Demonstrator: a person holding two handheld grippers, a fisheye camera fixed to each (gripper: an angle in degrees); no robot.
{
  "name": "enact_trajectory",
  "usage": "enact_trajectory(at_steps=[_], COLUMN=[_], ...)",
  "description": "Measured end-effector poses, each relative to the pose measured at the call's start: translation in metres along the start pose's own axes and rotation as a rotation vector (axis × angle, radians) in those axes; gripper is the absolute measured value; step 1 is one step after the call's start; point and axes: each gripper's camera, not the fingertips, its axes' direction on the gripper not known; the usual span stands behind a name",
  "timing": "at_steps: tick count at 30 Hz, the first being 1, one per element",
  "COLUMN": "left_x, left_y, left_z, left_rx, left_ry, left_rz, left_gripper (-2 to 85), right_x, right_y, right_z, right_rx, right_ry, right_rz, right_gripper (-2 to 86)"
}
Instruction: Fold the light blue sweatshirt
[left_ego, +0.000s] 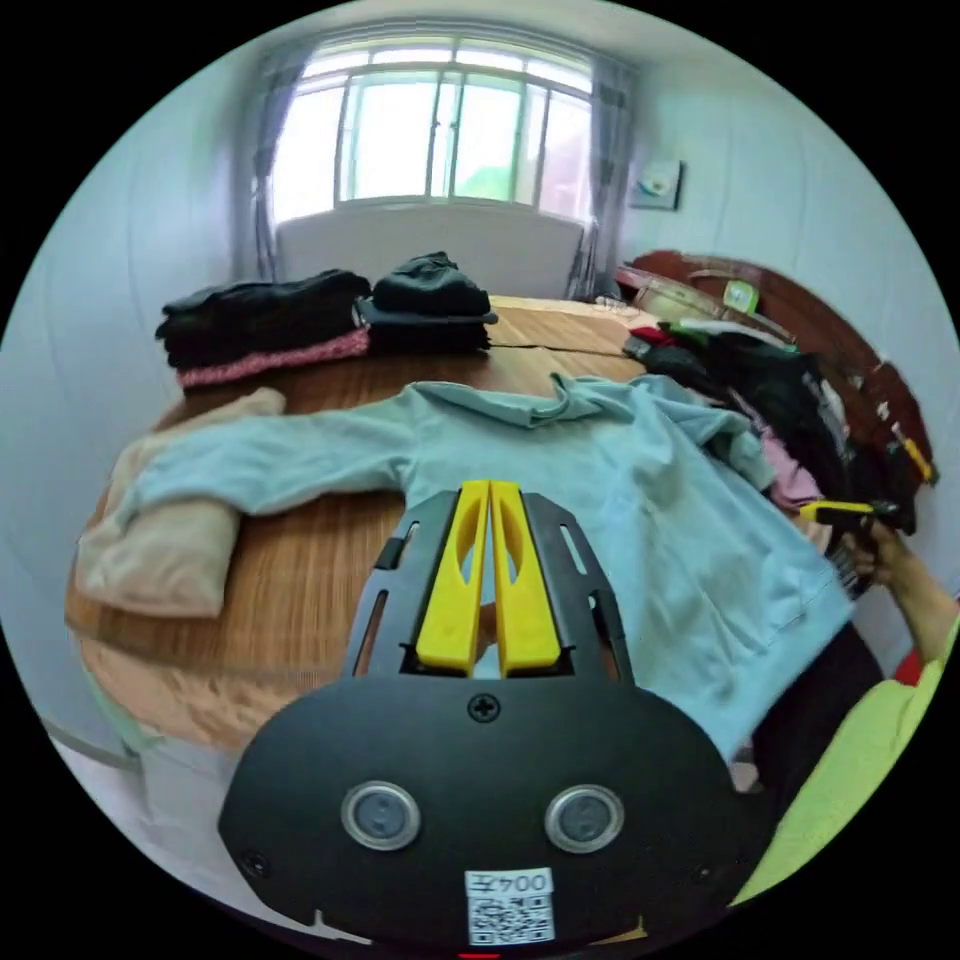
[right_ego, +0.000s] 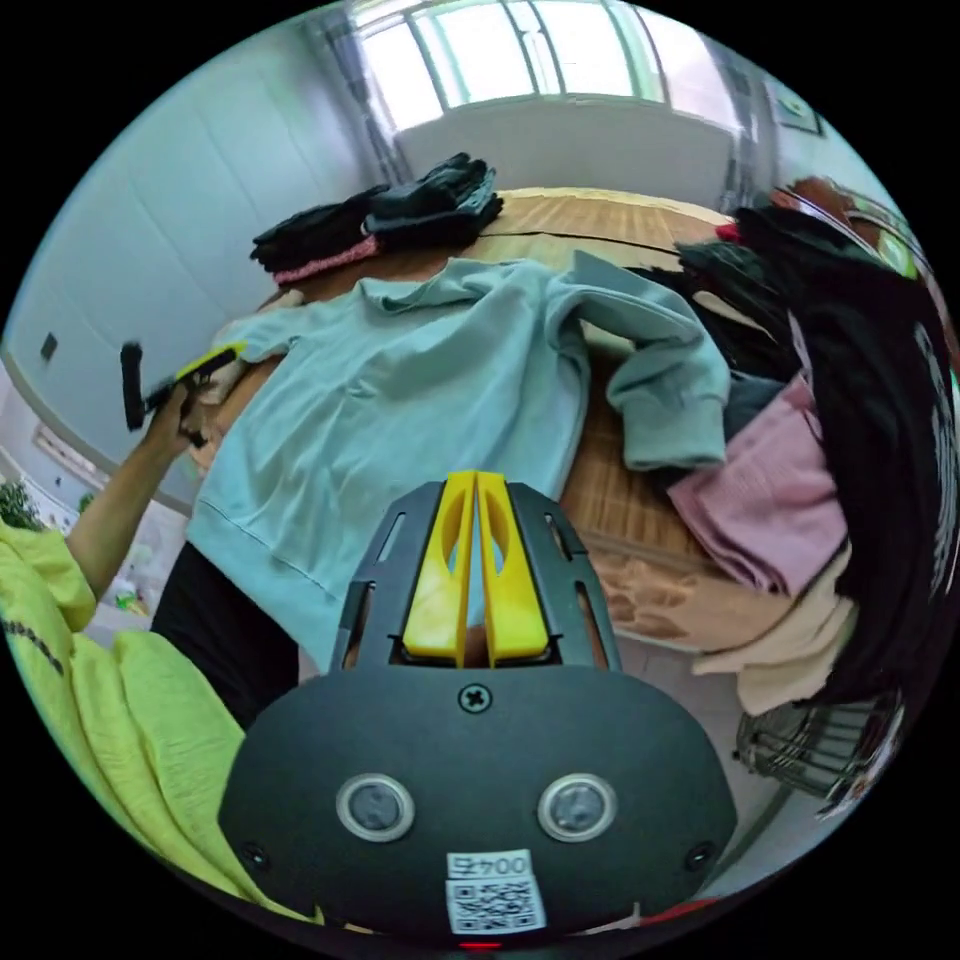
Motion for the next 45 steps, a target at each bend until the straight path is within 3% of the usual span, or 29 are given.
enact_trajectory(at_steps=[4,7,11,15,20,25,31,35,37,40,42,45], left_x=[0.030,0.028,0.043,0.017,-0.037,-0.031,-0.030,-0.032,-0.032,-0.028,-0.024,-0.018], left_y=[-0.070,-0.083,-0.089,-0.095,-0.095,-0.096,-0.100,-0.103,-0.105,-0.108,-0.111,-0.116], left_z=[0.118,0.185,0.243,0.249,0.263,0.267,0.270,0.270,0.270,0.268,0.266,0.262], left_rx=[-0.036,-0.135,-0.335,-0.348,-0.353,-0.347,-0.344,-0.343,-0.342,-0.341,-0.342,-0.342], left_ry=[-0.235,-0.288,-0.222,-0.102,0.136,0.118,0.130,0.152,0.161,0.162,0.154,0.148], left_rz=[0.066,0.061,0.166,0.084,-0.083,-0.068,-0.075,-0.093,-0.101,-0.103,-0.101,-0.099], left_gripper=[0.7,0.5,0.2,0.2,0.3,0.2,0.2,0.3,0.3,0.4,0.4,0.5], right_x=[-0.035,-0.061,-0.073,-0.070,-0.074,-0.080,-0.068,-0.061,-0.058,-0.036,-0.003,0.011], right_y=[-0.049,-0.065,-0.073,-0.112,-0.230,-0.356,-0.432,-0.440,-0.442,-0.450,-0.448,-0.433], right_z=[0.054,0.091,0.098,0.091,0.062,0.123,0.196,0.225,0.225,0.213,0.203,0.204], right_rx=[-0.130,-0.202,-0.258,-0.367,-0.082,-0.155,-0.332,-0.460,-0.472,-0.379,-0.294,-0.263], right_ry=[0.099,0.206,0.231,0.132,0.220,0.392,0.424,0.250,0.213,0.318,0.313,0.323], right_rz=[-0.141,-0.261,-0.308,-0.347,-0.457,-0.593,-0.555,-0.489,-0.460,-0.285,-0.022,0.098], right_gripper=[-0.6,-0.6,-0.1,2.5,9.2,13.0,13.7,2.5,1.5,1.4,2.9,3.9])
